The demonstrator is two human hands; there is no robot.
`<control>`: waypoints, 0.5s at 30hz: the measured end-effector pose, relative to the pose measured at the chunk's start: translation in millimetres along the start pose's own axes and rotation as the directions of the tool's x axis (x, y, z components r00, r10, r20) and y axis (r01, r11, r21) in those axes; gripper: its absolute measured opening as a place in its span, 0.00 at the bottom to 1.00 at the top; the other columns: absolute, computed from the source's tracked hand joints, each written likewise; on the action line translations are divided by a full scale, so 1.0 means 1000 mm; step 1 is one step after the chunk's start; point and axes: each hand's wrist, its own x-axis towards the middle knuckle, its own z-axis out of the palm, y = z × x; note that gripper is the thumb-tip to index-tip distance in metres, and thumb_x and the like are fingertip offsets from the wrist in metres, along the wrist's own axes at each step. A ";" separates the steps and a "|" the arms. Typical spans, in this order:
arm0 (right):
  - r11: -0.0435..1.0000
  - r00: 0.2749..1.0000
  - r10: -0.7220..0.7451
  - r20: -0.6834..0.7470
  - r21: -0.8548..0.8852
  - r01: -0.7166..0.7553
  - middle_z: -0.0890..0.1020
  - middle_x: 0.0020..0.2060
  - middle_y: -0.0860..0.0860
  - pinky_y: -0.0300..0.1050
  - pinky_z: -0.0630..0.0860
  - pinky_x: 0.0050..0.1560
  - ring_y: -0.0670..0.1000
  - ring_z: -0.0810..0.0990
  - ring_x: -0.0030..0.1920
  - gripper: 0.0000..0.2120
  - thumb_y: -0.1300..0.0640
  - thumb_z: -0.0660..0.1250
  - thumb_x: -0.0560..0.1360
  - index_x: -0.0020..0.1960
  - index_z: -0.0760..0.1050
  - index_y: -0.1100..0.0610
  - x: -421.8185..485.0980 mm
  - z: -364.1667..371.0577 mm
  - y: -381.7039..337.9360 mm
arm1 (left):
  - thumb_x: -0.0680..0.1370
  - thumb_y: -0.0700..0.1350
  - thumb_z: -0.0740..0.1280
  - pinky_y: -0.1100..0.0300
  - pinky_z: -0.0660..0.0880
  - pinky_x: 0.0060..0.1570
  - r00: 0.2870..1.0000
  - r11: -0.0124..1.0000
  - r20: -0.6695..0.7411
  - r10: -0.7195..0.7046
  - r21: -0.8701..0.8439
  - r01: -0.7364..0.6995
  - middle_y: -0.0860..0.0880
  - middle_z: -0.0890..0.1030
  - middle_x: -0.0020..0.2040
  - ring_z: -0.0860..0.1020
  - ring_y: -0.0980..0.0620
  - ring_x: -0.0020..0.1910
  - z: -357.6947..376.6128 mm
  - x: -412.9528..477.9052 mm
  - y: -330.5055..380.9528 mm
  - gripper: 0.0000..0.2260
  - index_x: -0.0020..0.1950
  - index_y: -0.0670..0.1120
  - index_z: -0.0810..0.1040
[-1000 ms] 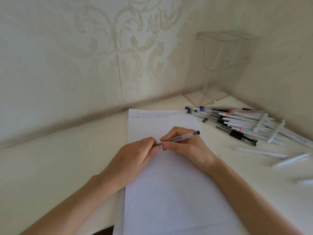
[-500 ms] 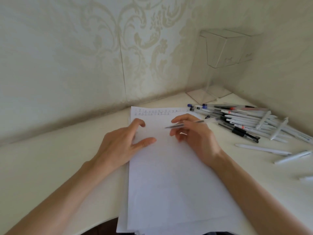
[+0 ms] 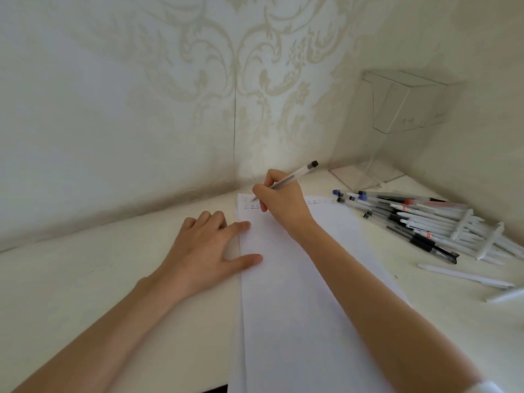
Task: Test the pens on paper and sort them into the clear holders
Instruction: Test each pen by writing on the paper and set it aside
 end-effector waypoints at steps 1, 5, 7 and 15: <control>1.000 1.000 -0.004 -0.017 0.007 0.005 0.72 0.20 0.48 0.39 0.64 0.29 0.42 0.66 0.23 0.11 0.63 0.64 0.69 0.32 0.63 0.56 0.001 0.002 0.005 | 0.62 0.78 0.33 0.59 0.57 0.45 1.000 1.000 -0.009 -0.007 0.001 0.007 0.55 0.64 0.42 0.62 0.55 0.44 0.001 0.000 0.000 0.45 0.68 0.60 0.67; 1.000 1.000 -0.024 -0.007 -0.019 0.024 0.73 0.20 0.49 0.40 0.64 0.29 0.44 0.67 0.23 0.12 0.62 0.64 0.69 0.32 0.63 0.55 0.002 0.006 0.019 | 0.64 0.75 0.33 0.59 0.57 0.46 0.997 0.997 -0.019 -0.072 0.040 0.072 0.55 0.63 0.44 0.62 0.55 0.45 0.003 0.002 0.000 0.41 0.69 0.62 0.64; 0.998 0.999 -0.042 0.014 -0.036 0.042 0.74 0.21 0.50 0.40 0.65 0.29 0.45 0.67 0.24 0.12 0.61 0.64 0.70 0.32 0.62 0.55 0.004 0.008 0.020 | 0.64 0.74 0.35 0.59 0.57 0.47 0.995 0.994 -0.010 -0.100 0.045 0.100 0.55 0.63 0.44 0.63 0.54 0.46 0.003 0.003 0.001 0.39 0.70 0.63 0.62; 0.994 0.997 -0.066 0.045 -0.083 0.069 0.74 0.22 0.50 0.42 0.65 0.31 0.46 0.68 0.25 0.12 0.61 0.64 0.71 0.33 0.62 0.56 0.006 0.013 0.024 | 0.65 0.73 0.38 0.59 0.55 0.46 0.994 0.993 -0.013 -0.112 0.036 0.113 0.54 0.62 0.44 0.63 0.54 0.47 0.006 0.003 0.000 0.37 0.69 0.63 0.62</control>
